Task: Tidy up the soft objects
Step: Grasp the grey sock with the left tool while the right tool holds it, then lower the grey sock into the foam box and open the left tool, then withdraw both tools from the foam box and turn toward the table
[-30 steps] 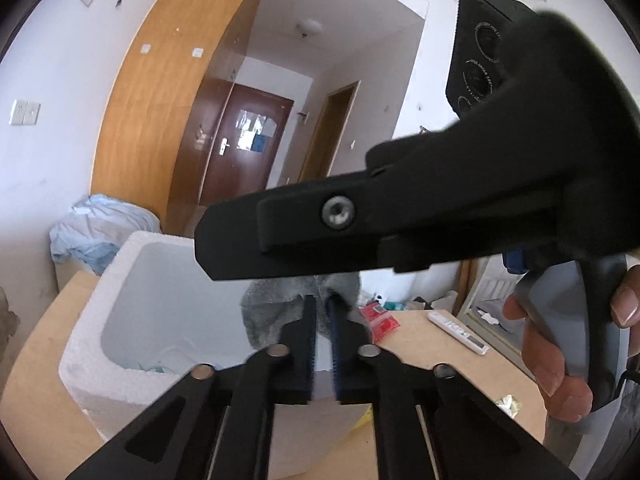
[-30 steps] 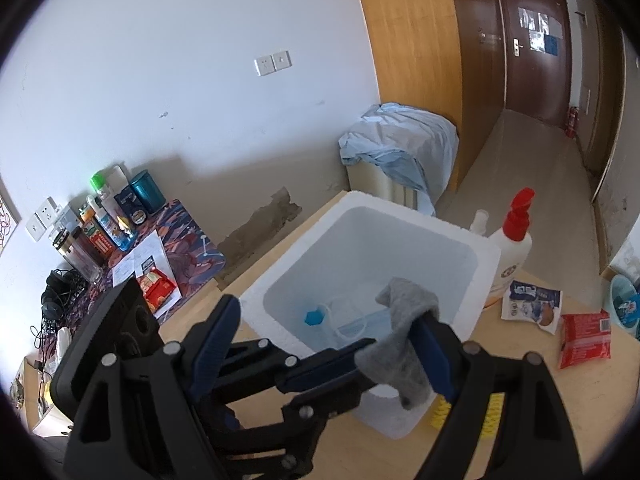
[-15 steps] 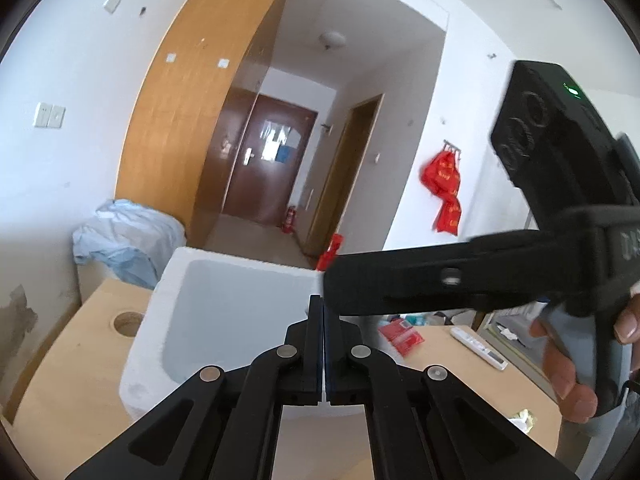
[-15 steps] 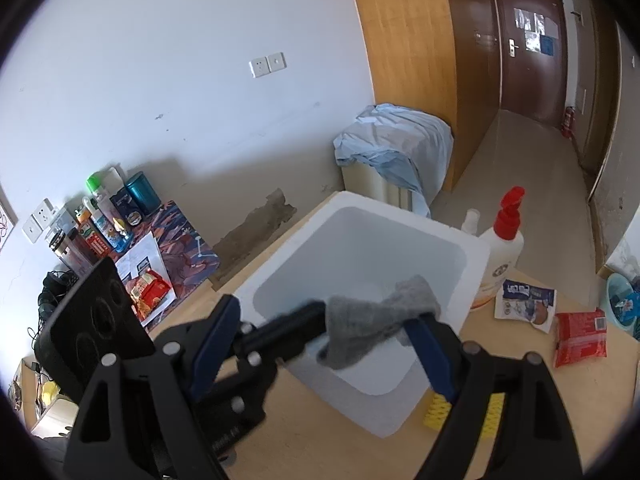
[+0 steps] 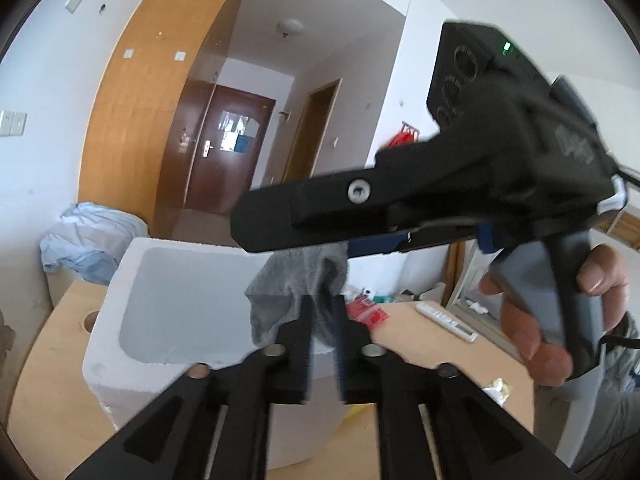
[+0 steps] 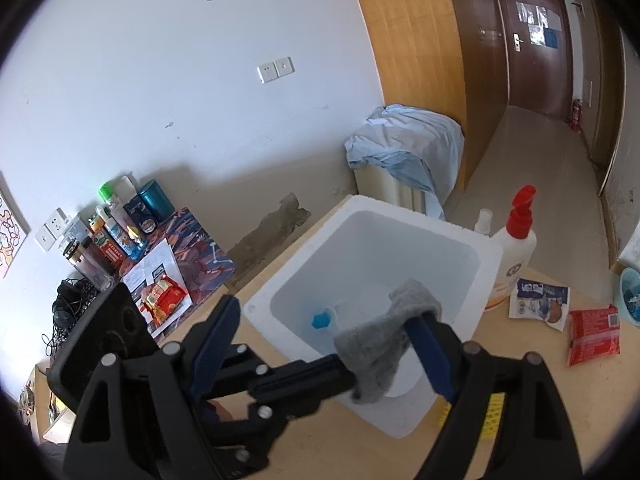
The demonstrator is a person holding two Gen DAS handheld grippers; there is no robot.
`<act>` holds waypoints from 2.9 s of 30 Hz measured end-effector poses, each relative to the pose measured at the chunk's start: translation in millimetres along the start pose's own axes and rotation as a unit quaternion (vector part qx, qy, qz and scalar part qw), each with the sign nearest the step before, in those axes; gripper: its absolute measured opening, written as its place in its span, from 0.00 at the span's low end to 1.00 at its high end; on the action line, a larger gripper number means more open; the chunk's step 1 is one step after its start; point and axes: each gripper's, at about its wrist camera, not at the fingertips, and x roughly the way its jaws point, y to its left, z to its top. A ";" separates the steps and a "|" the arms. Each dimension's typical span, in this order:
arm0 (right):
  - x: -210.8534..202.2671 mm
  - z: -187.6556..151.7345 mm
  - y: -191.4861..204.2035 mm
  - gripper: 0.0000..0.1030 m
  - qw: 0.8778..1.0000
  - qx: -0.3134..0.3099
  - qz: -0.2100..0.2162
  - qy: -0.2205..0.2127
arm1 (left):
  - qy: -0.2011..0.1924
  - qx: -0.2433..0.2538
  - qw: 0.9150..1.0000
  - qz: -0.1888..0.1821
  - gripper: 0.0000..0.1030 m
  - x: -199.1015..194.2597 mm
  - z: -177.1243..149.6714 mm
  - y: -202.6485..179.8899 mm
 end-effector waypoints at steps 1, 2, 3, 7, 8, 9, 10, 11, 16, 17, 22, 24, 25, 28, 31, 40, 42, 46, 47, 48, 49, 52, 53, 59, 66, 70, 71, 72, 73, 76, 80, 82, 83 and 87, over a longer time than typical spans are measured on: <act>-0.1 -0.1 0.7 0.84 1.000 -0.001 0.002 0.000 | 0.001 -0.002 1.000 0.004 0.43 -1.8 -2.0 -5.2; -0.7 -0.6 1.4 0.84 1.000 -0.002 0.003 -0.001 | -0.008 -0.005 1.000 0.012 0.64 -6.3 -2.6 -6.6; -1.2 -1.0 1.9 0.84 1.000 -0.004 0.004 -0.002 | -0.021 -0.005 1.000 0.014 0.77 -10.2 -3.6 -8.2; -2.4 -0.9 1.5 0.84 1.000 -0.005 0.004 -0.003 | -0.029 -0.007 1.000 0.006 0.82 -12.4 -3.3 -10.9; -2.7 -1.3 1.7 0.84 1.000 -0.006 0.004 -0.004 | -0.028 -0.006 1.000 0.008 0.82 -11.3 -3.6 -11.7; -2.4 -1.7 1.6 0.84 1.000 -0.005 0.005 -0.003 | -0.027 -0.002 1.000 0.014 0.82 -8.1 -3.2 -12.6; -1.9 -2.3 1.5 0.84 1.000 -0.005 0.007 -0.002 | -0.025 0.001 1.000 0.018 0.82 -3.5 -2.6 -11.6; -1.8 -2.8 1.7 0.84 1.000 -0.006 0.010 -0.002 | -0.023 0.003 0.999 0.023 0.82 -1.3 -2.5 -13.4; -3.2 -3.9 2.4 0.84 1.000 -0.005 0.017 -0.002 | -0.004 -0.001 0.999 0.031 0.25 14.4 2.7 -4.0; -3.6 -4.0 2.5 0.84 1.000 -0.005 0.019 -0.002 | 0.000 -0.003 1.000 0.030 0.11 18.0 1.8 -0.5; -3.2 -4.4 -0.9 0.84 1.000 0.001 0.015 -0.001 | -0.011 0.004 0.999 0.037 0.05 19.1 2.1 -0.6; -3.6 -5.0 -1.0 0.84 1.000 -0.001 0.013 -0.001 | -0.016 0.005 0.999 0.036 0.05 16.8 3.5 -0.6; -3.8 -5.0 -0.8 0.84 1.000 -0.004 0.009 0.000 | -0.020 0.007 0.999 0.043 0.05 15.7 4.5 -0.7; -3.3 -5.7 -1.0 0.84 1.000 -0.007 0.004 0.002 | -0.023 -0.004 0.998 0.053 0.05 16.6 8.4 6.7; -2.3 -6.6 -0.8 0.84 1.000 -0.008 0.006 0.006 | -0.026 -0.018 0.997 0.073 0.05 17.4 14.0 18.1; -5.5 -6.6 -1.2 0.84 1.000 -0.007 0.005 0.004 | -0.018 -0.024 0.993 0.115 0.05 22.2 27.9 43.0; -6.1 -6.5 -1.1 0.84 1.000 -0.007 0.006 0.003 | -0.012 -0.024 0.993 0.113 0.07 22.6 26.3 44.5; -7.0 -7.8 -2.0 0.84 1.000 -0.006 0.003 0.001 | -0.013 -0.016 0.992 0.128 0.37 20.8 21.4 44.4; -7.7 -8.2 -2.3 0.84 1.000 -0.005 0.003 0.000 | -0.016 -0.017 0.991 0.130 0.63 17.2 21.4 41.8; -8.1 -8.0 -2.8 0.84 1.000 -0.004 0.002 0.000 | -0.027 -0.021 0.990 0.137 0.79 13.7 20.5 42.3; -8.8 -7.9 -3.8 0.84 1.000 -0.002 0.002 -0.001 | -0.038 -0.024 0.989 0.141 0.82 10.0 19.6 42.5; -11.0 -7.4 -3.5 0.84 1.000 -0.001 0.001 -0.004 | -0.036 -0.028 0.988 0.150 0.85 7.0 19.6 43.9; -11.8 -7.5 -3.4 0.84 1.000 -0.001 0.002 -0.005 | -0.038 -0.027 0.987 0.153 0.85 6.4 19.7 43.8; -16.4 -8.0 -1.1 0.84 1.000 -0.002 -0.001 -0.010 | -0.040 -0.031 0.981 0.189 0.96 3.4 19.6 41.4; -24.7 -12.1 4.1 0.84 1.000 -0.007 -0.006 -0.017 | -0.036 -0.015 0.974 0.222 0.99 -6.5 23.7 25.5; -37.5 -14.9 8.6 0.84 0.999 -0.010 -0.013 -0.032 | -0.031 -0.011 0.970 0.240 0.99 -14.5 26.1 16.4; -41.9 -16.1 9.6 0.84 0.999 -0.010 -0.014 -0.038 | -0.031 -0.008 0.969 0.245 0.99 -16.7 25.7 13.2; -44.6 -16.8 11.2 0.84 0.999 -0.010 -0.017 -0.041 | -0.032 -0.008 0.967 0.251 0.99 -19.5 25.9 10.5; -48.4 -18.3 11.9 0.84 0.999 -0.010 -0.019 -0.046 | -0.032 -0.007 0.967 0.253 0.99 -21.6 25.5 7.8; -60.5 -26.2 13.0 0.84 0.998 -0.011 -0.030 -0.059 | -0.030 -0.008 0.966 0.258 0.99 -30.9 25.4 -2.3; -76.9 -38.0 16.6 0.84 0.996 -0.013 -0.048 -0.079 | -0.033 -0.006 0.965 0.260 0.99 -44.9 25.4 -17.2; -84.7 -43.6 17.5 0.84 0.994 -0.010 -0.054 -0.091 | -0.034 -0.003 0.965 0.258 0.99 -52.9 25.0 -25.9; -89.9 -48.1 17.8 0.84 0.993 -0.009 -0.058 -0.098 | -0.035 -0.003 0.966 0.258 0.99 -55.3 24.7 -28.9; -108.1 -64.7 21.8 0.84 0.989 -0.006 -0.074 -0.124 | -0.048 -0.003 0.963 0.267 0.99 -72.2 20.9 -43.2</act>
